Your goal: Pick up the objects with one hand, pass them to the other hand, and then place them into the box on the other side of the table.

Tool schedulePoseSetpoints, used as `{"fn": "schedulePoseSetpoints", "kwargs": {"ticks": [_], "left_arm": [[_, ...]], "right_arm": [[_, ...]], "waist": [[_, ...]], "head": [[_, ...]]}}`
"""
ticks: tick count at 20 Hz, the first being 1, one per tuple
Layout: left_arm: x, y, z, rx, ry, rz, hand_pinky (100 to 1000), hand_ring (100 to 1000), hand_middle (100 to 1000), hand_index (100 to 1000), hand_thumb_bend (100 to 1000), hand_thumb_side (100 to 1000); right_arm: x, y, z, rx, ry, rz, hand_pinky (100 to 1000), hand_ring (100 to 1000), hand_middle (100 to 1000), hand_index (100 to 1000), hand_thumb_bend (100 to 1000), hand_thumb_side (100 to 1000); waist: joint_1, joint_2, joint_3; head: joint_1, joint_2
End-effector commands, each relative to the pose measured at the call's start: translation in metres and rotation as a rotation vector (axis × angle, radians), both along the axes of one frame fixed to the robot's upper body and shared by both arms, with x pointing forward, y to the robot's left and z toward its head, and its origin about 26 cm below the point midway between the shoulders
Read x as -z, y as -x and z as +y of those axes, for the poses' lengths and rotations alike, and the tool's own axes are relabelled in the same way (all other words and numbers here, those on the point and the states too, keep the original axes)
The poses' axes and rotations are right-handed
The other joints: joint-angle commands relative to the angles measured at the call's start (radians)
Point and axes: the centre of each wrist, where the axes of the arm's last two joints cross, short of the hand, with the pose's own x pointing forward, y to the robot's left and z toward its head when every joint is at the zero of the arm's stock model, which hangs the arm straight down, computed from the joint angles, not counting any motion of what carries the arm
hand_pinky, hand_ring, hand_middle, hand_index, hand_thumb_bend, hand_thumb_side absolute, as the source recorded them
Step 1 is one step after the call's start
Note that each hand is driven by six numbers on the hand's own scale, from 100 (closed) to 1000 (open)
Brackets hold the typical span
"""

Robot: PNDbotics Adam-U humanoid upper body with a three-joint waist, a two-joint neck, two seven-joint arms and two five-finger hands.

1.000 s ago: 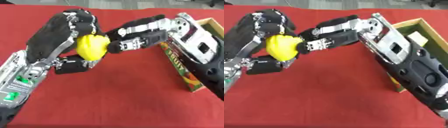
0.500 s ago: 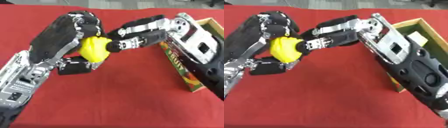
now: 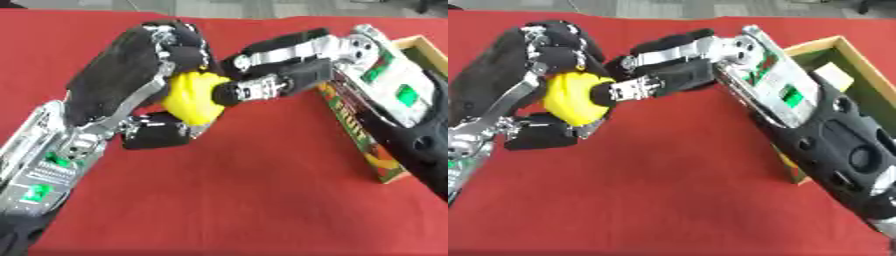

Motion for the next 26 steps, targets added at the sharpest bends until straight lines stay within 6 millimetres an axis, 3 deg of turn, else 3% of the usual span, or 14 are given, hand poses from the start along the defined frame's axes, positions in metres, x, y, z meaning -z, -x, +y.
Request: {"fn": "schedulePoseSetpoints", "kwargs": {"ticks": [1,15,18,19,20,22,24,26], "left_arm": [[-0.004,-0.001,-0.007,0.001,0.01,-0.016,675,586,545,561,100,100],[-0.004,-0.002,-0.014,-0.003,0.028,-0.023,678,593,557,601,100,100],[-0.004,-0.002,-0.014,-0.011,0.023,-0.023,699,622,604,679,371,100],[-0.004,-0.002,-0.014,-0.015,0.02,-0.025,700,624,606,685,383,100],[-0.003,-0.002,-0.013,-0.018,0.017,-0.027,709,641,631,736,506,100],[-0.003,-0.002,-0.013,-0.025,0.007,-0.032,723,673,679,807,660,104],[-0.003,-0.002,-0.013,-0.033,-0.006,-0.04,743,709,725,861,843,214],[-0.002,-0.003,-0.013,-0.044,-0.022,-0.049,753,725,742,880,925,261]], "right_arm": [[-0.01,0.018,0.017,-0.096,-0.019,-0.028,950,1000,870,961,100,744],[-0.013,0.014,0.012,-0.05,-0.014,-0.003,907,1000,645,742,100,529],[-0.014,0.011,0.009,-0.027,-0.013,0.017,887,981,577,663,100,594],[-0.015,0.011,0.008,-0.023,-0.013,0.024,886,980,575,661,100,596],[-0.015,0.011,0.008,-0.021,-0.012,0.028,882,976,562,648,100,601],[-0.016,0.011,0.007,-0.016,-0.01,0.035,877,968,545,628,100,603],[-0.016,0.011,0.007,-0.011,-0.007,0.039,875,966,536,616,100,596],[-0.016,0.011,0.007,-0.009,-0.005,0.043,873,963,530,605,100,574]], "waist": [[0.002,-0.014,0.0],[0.001,-0.016,0.001],[0.001,-0.017,0.001],[0.002,-0.017,0.001],[0.002,-0.017,0.001],[0.002,-0.017,0.001],[0.001,-0.017,0.001],[0.001,-0.018,0.001]], "head": [[-0.002,-0.007],[-0.003,-0.004],[-0.003,-0.005],[-0.004,-0.005],[-0.004,-0.005],[-0.005,-0.005],[-0.006,-0.006],[-0.006,-0.007]]}}
